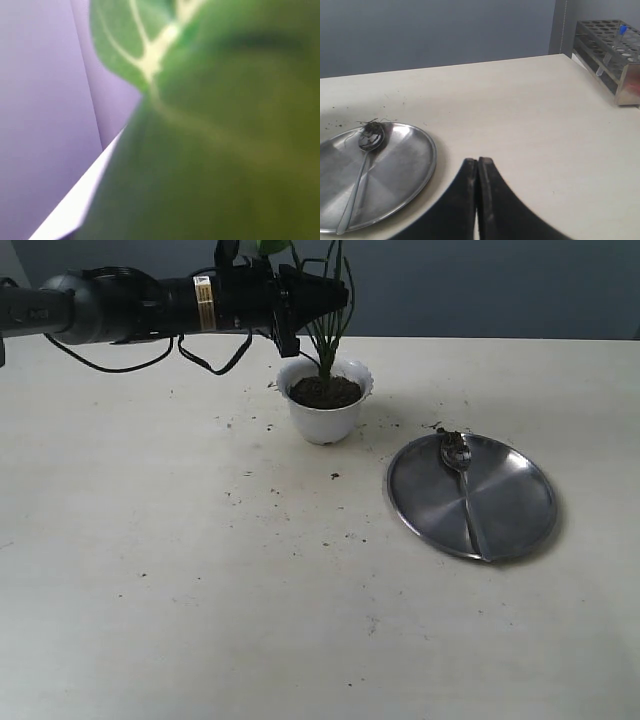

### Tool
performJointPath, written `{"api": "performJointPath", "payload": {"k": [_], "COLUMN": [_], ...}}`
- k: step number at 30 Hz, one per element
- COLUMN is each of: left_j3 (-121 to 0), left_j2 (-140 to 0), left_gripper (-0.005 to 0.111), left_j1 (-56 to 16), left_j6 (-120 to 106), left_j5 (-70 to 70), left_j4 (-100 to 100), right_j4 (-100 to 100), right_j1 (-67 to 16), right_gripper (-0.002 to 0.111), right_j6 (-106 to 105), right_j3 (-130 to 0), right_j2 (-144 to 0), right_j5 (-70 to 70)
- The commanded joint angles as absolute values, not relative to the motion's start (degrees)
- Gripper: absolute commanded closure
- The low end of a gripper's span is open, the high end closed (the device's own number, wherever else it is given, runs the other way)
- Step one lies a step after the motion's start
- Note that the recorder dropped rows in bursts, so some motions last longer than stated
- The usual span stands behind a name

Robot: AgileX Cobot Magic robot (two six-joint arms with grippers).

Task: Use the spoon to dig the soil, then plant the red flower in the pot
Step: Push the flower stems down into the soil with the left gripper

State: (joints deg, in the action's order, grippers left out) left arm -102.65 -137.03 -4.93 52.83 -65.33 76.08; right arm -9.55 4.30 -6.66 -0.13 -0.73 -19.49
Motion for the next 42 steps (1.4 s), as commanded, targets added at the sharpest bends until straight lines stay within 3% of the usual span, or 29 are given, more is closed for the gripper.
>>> {"api": "performJointPath", "payload": {"k": [1,42], "left_j3": [-103.52,-103.28], "left_j2": [-138.93,-142.86], "left_gripper": [0.106,0.106], "left_j1": [-5.14,-3.57], "left_j6": [52.90,58.52], "left_j5": [-67.05,-67.74], "left_j4": [75.08,84.07], "right_j4": [-9.48,-9.48], "right_j1": [4.54,4.54], "right_gripper": [0.109,0.109], "right_j6": [-6.78,-6.78], "right_j3": [0.00,0.00], "right_j2": [-0.52,-0.52], "right_j5": [-19.21,-19.21]}}
